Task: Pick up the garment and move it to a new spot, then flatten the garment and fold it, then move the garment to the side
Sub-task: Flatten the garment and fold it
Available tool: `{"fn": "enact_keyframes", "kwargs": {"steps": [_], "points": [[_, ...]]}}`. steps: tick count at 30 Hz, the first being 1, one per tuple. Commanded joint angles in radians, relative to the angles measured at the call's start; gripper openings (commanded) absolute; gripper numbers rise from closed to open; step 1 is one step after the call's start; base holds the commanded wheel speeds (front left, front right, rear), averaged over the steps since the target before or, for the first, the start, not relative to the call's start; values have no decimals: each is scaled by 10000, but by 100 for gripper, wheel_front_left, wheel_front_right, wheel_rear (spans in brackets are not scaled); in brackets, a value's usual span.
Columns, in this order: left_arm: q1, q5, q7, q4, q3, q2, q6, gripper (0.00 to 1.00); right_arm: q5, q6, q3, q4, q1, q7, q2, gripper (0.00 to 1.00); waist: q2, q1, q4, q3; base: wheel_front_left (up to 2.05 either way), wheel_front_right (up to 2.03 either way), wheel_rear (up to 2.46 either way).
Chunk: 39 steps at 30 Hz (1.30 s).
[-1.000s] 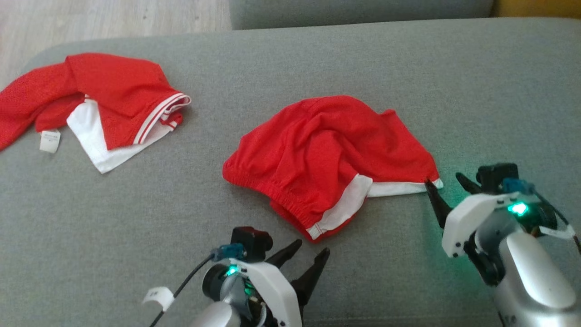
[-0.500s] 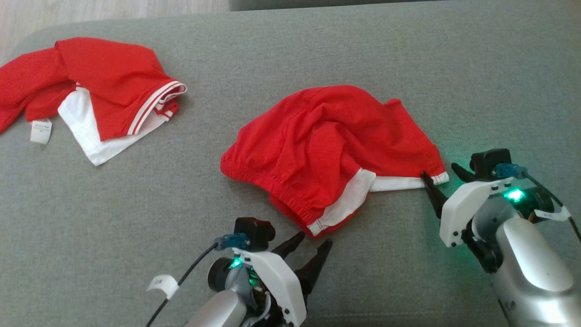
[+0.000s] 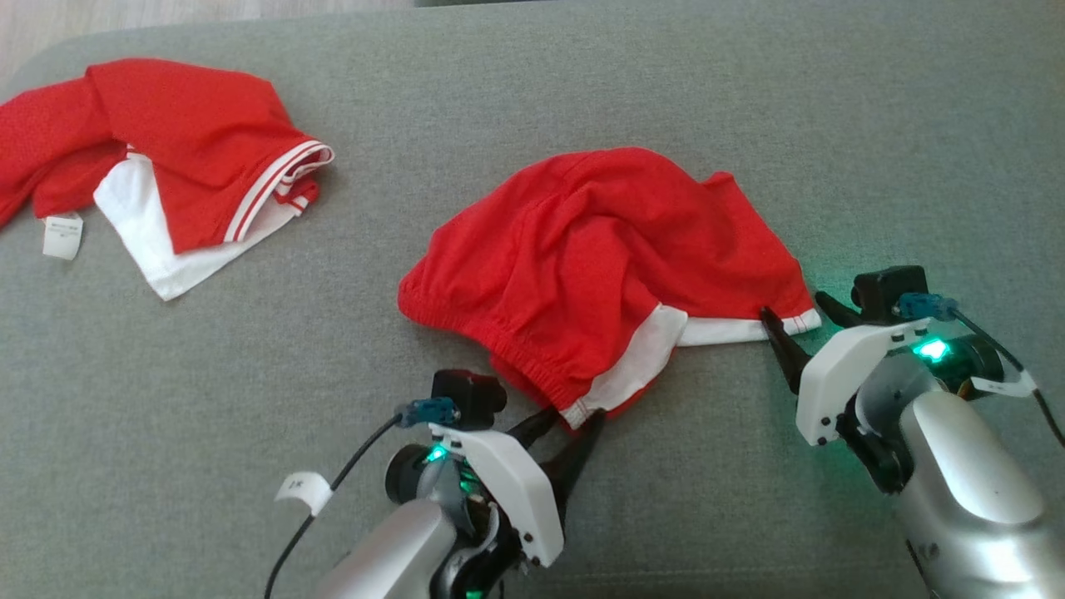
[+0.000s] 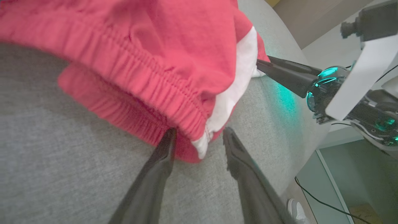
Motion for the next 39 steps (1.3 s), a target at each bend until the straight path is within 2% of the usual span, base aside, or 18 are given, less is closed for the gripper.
{"fn": "enact_keyframes", "kwargs": {"steps": [1, 2, 3, 5, 6, 11, 13, 15, 16, 18, 23, 24, 25, 29, 32, 35, 39], "points": [[-451, -74, -47, -179, 197, -58, -36, 75, 50, -7, 266, -138, -274, -34, -58, 100, 0, 0, -20, 19, 0, 0, 0], [-498, -94, -56, -106, 161, -58, -46, 69, 71, -7, 290, -125, -292, -36, -48, 100, 0, 0, -34, 29, 0, 0, 0], [-570, -152, -103, 15, 110, -58, -54, 54, 121, -7, 340, -98, -320, -33, -18, 100, 0, 0, -60, 37, 0, 0, 0], [-617, -222, -152, 108, 60, -58, -53, 48, 185, -7, 415, -73, -321, 3, 6, 100, 0, 0, -75, 34, 0, 0, 0], [-638, -250, -159, 155, 24, -58, -50, 42, 217, -7, 461, -64, -316, 38, 8, 100, 0, 0, -81, 33, 0, 0, 0], [-689, -370, -222, 312, -94, -58, -72, 35, 412, -7, 635, 15, -276, 294, -8, 100, 0, 0, -99, 16, 0, 0, 0], [-712, -405, -267, 389, -142, -58, -86, 27, 532, -7, 693, 37, -235, 425, -22, 100, 0, 0, -102, -3, 0, 0, 0], [-732, -443, -302, 454, -184, -58, -94, 15, 627, -7, 754, 41, -179, 581, -44, 100, 0, 0, -101, -23, 0, 0, 0], [-740, -459, -327, 483, -203, -58, -99, 13, 680, -7, 767, 46, -146, 663, -54, 100, 0, 0, -99, -42, 0, 0, 0], [-751, -488, -362, 534, -244, -58, -104, 0, 747, -7, 786, 41, -87, 807, -89, 100, 0, 0, -92, -68, 0, 0, 0], [-824, -547, -415, 630, -328, -58, -145, 0, 1007, -7, 862, 58, 27, 1275, -108, 100, 0, 0, -60, -95, 0, 0, 0], [-837, -562, -419, 652, -339, -58, -160, 0, 1093, -7, 853, 74, 54, 1392, -105, 88, 0, 0, -51, -114, 0, 0, 0], [-851, -576, -430, 671, -347, -58, -180, 0, 1181, -7, 881, 58, 75, 1492, -105, 2, 0, 0, -35, -136, 0, 0, 0], [-848, -616, -565, 637, -260, 46, -184, 0, 1635, -7, 796, -171, 188, 1621, -148, 0, 0, 0, -6, -347, 0, 0, 0], [-725, -773, -647, 134, 28, 391, -90, 0, 2358, -7, 398, -836, 282, 1577, -121, 0, 0, 0, -18, -520, 0, 0, 0], [-484, -945, -559, -959, 389, 1069, 64, 0, 3205, -7, -20, -2045, 476, 1663, -354, 0, 0, 0, -19, -743, 0, 0, 0], [1, -1243, -26, -3226, 875, 2337, 308, 0, 4524, -7, -852, -4089, 1069, 2030, -806, 0, 0, 0, -2, -1095, 0, 0, 0]]}}
